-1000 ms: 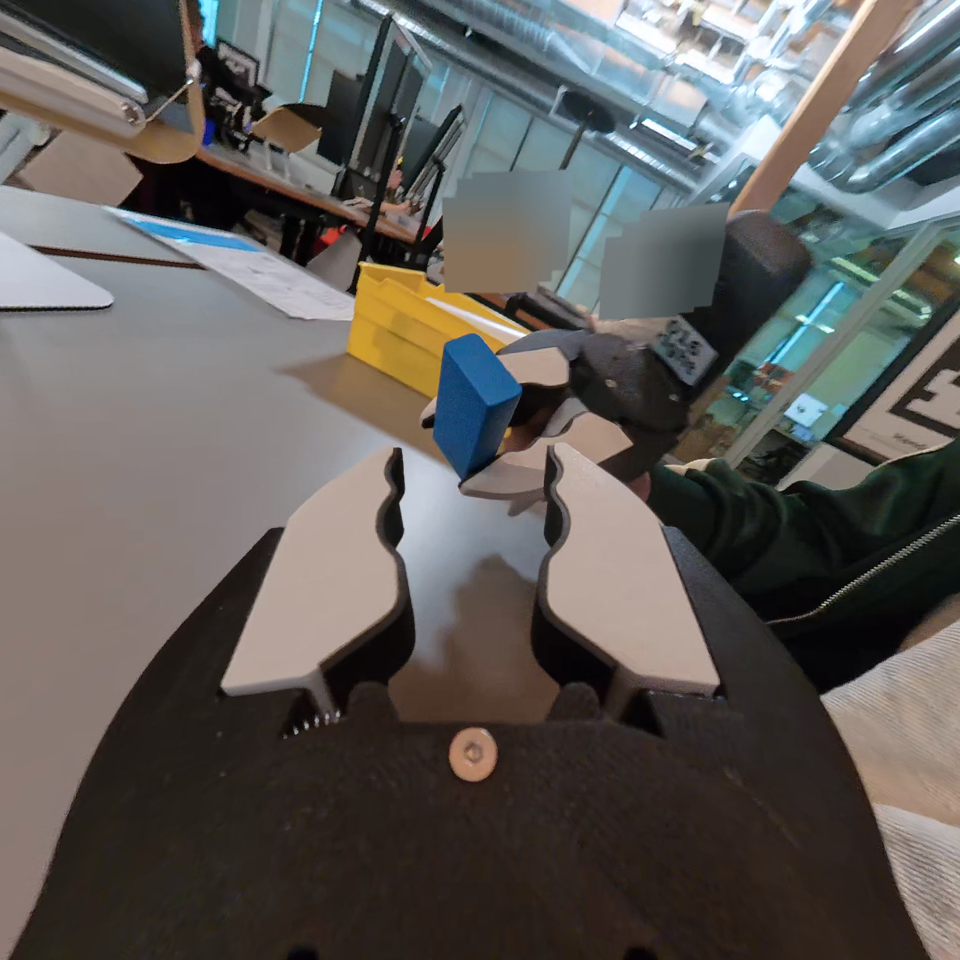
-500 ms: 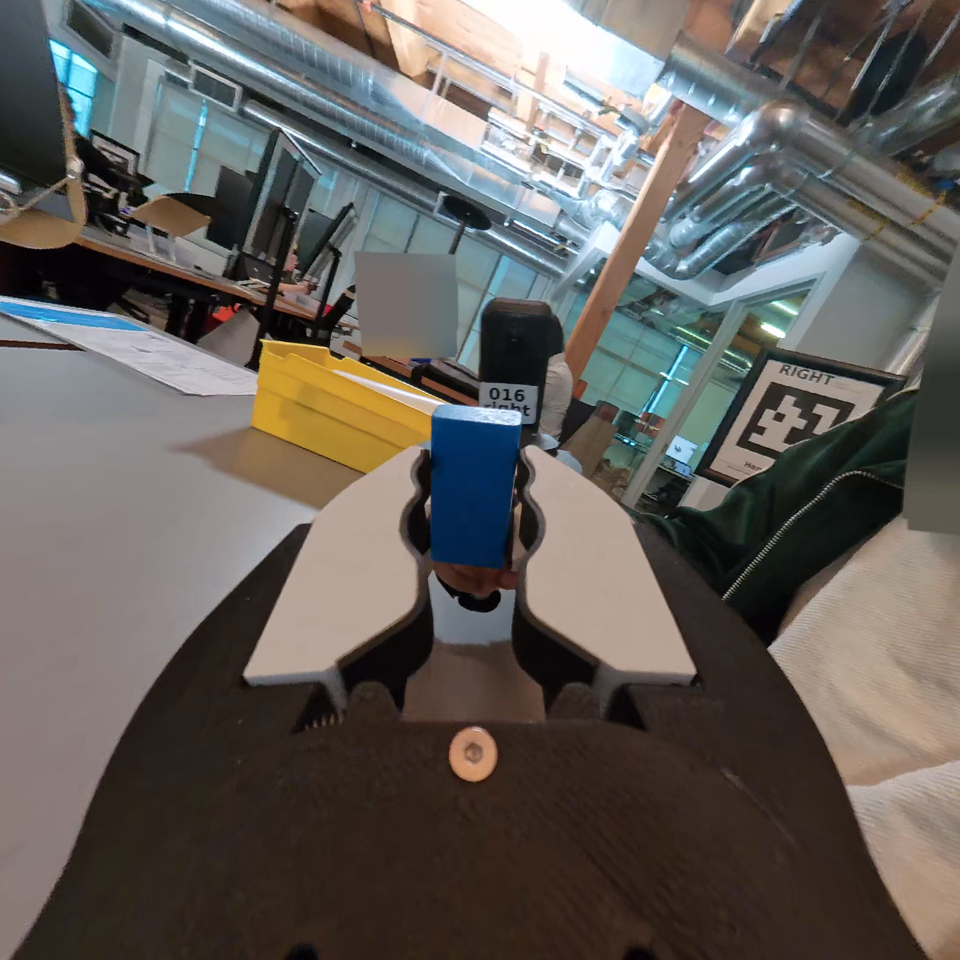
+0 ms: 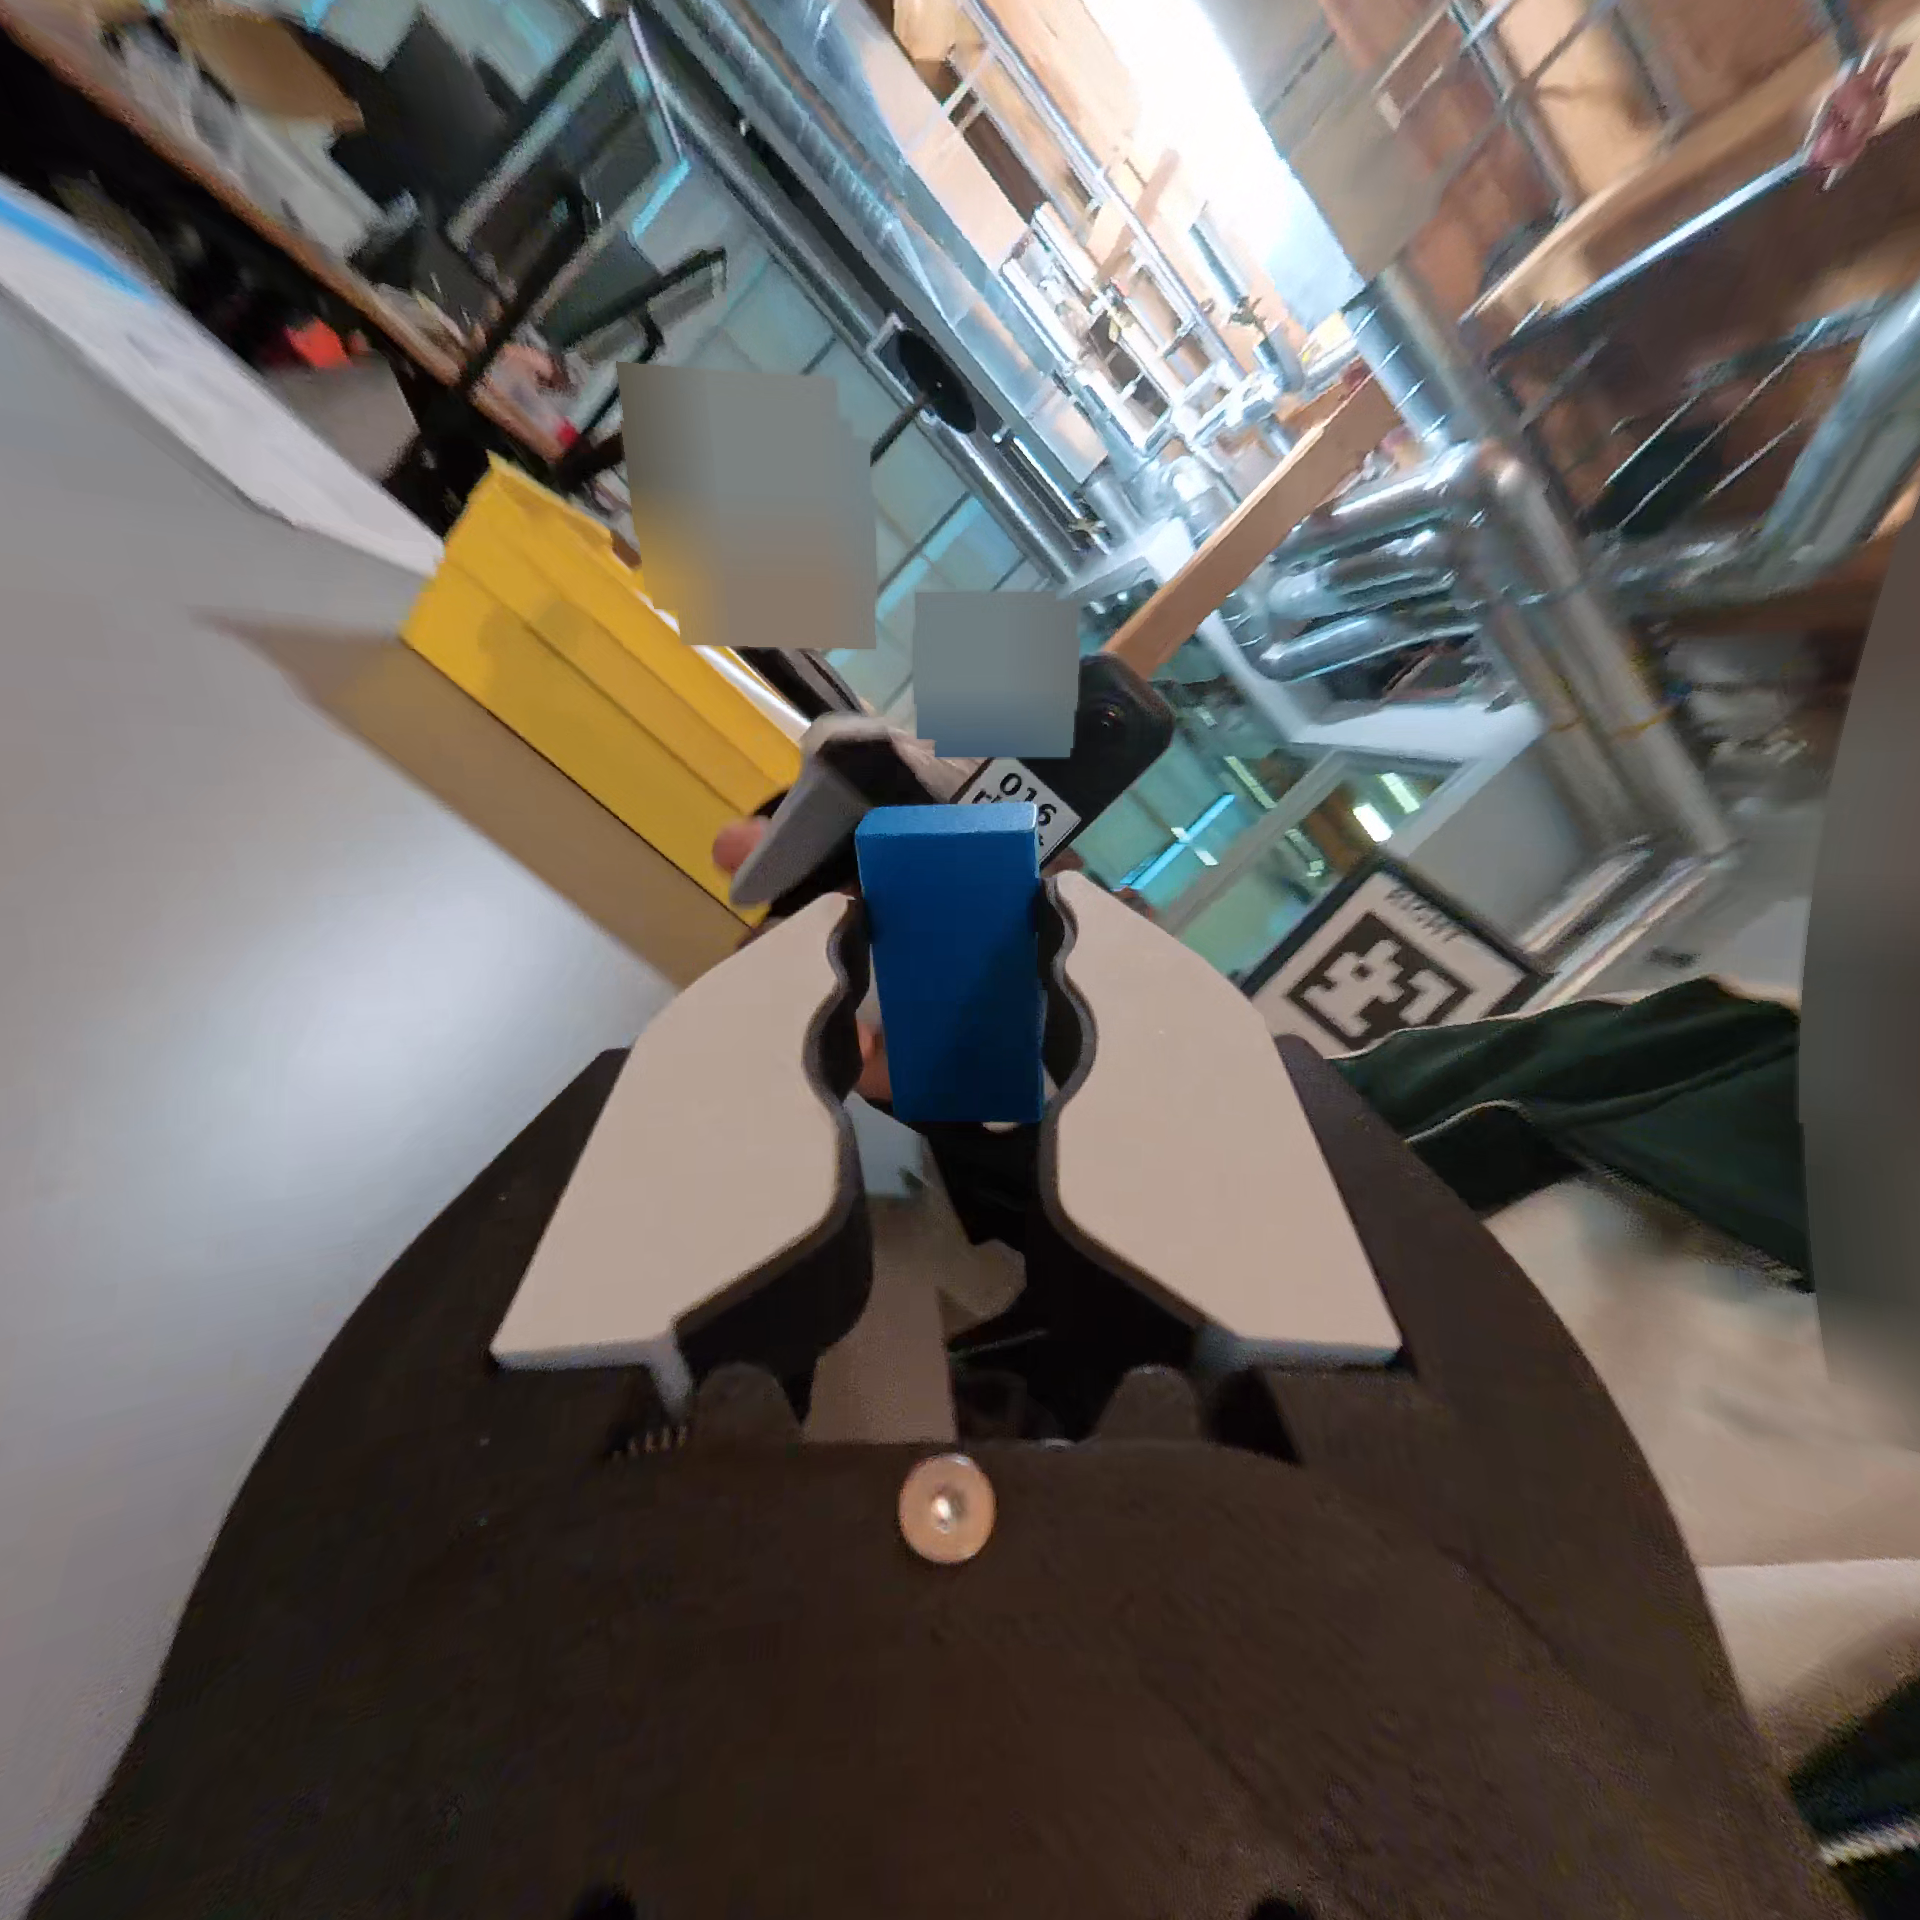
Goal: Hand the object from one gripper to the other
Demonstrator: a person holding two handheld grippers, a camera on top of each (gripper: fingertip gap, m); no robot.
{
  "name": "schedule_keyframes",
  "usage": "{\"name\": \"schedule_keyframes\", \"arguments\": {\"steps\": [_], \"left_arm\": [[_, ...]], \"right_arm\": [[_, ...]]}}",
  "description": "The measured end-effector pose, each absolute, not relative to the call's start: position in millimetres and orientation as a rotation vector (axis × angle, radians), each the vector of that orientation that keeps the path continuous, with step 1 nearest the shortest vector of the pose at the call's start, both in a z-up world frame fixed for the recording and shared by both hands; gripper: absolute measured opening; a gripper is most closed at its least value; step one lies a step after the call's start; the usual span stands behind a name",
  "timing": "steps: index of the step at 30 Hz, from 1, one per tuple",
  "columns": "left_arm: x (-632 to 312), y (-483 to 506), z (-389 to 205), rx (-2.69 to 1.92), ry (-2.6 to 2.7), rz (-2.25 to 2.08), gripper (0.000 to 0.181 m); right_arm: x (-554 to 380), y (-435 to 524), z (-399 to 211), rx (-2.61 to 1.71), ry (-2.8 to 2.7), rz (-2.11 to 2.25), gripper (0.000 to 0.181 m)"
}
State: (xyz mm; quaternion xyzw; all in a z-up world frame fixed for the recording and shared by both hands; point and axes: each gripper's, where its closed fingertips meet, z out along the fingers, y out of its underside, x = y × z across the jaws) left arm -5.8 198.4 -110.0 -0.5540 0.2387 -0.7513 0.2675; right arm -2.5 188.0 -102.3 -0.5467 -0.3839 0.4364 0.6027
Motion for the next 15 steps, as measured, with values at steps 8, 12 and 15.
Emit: {"name": "schedule_keyframes", "arguments": {"steps": [8, 12, 15], "left_arm": [[9.6, 176.6, -129.5, -1.697, 0.647, -2.353, 0.034], [12.3, 173.4, -132.6, -1.732, 0.646, -2.376, 0.035], [13.7, 171.1, -132.5, -1.732, 0.65, -2.393, 0.035]], "right_arm": [[-6.2, 172.8, -128.7, -1.27, -1.217, 0.736, 0.082], [-12.5, 168.0, -135.7, -1.277, -1.29, 0.685, 0.076], [-13.6, 169.6, -144.8, -1.287, -1.34, 0.587, 0.07]]}}
